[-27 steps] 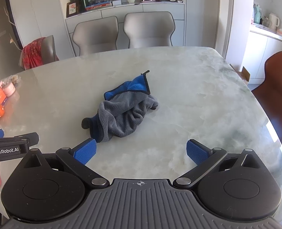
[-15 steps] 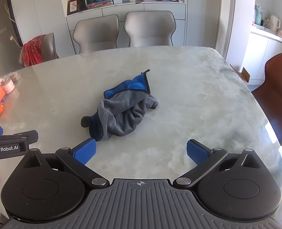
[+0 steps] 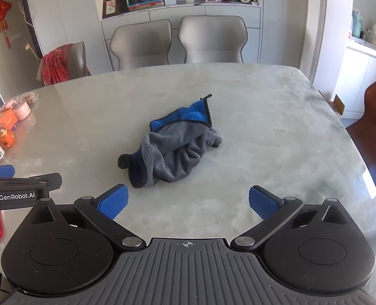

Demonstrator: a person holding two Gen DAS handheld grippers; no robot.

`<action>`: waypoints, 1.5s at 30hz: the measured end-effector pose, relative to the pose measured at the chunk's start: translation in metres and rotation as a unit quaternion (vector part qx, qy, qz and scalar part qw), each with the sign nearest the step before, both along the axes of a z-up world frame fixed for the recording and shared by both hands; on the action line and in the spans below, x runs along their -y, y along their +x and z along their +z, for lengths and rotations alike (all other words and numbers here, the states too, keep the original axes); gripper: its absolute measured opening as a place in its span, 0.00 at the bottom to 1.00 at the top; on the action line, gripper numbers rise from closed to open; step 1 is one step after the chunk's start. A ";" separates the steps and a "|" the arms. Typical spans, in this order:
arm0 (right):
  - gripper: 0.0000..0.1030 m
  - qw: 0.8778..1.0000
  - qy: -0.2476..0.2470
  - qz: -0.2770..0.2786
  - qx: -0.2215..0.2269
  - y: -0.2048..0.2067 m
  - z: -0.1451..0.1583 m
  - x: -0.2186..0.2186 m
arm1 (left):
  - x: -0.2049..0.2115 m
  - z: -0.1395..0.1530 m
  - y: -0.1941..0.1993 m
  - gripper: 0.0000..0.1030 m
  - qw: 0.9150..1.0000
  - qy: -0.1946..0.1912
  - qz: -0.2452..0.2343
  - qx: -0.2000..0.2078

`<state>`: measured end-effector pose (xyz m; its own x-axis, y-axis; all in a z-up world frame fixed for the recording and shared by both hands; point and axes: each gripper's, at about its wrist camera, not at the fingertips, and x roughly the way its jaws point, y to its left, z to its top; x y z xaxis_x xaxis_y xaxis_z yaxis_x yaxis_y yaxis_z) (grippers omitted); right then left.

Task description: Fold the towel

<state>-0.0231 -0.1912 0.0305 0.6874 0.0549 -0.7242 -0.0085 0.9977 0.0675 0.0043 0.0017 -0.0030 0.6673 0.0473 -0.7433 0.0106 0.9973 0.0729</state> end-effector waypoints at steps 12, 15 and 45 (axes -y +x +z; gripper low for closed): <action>0.99 1.000 -0.019 -0.004 -0.017 0.015 -0.001 -0.001 | 0.000 -0.005 0.009 0.98 1.000 0.002 -0.004 -0.007; 0.99 1.000 -0.017 -0.006 -0.020 0.019 -0.001 0.001 | 0.000 -0.006 0.011 0.98 1.000 0.003 -0.009 -0.006; 0.99 0.947 -0.117 0.300 0.024 0.149 -0.009 0.021 | -0.013 -0.033 0.071 0.98 0.977 -0.055 -0.205 -0.004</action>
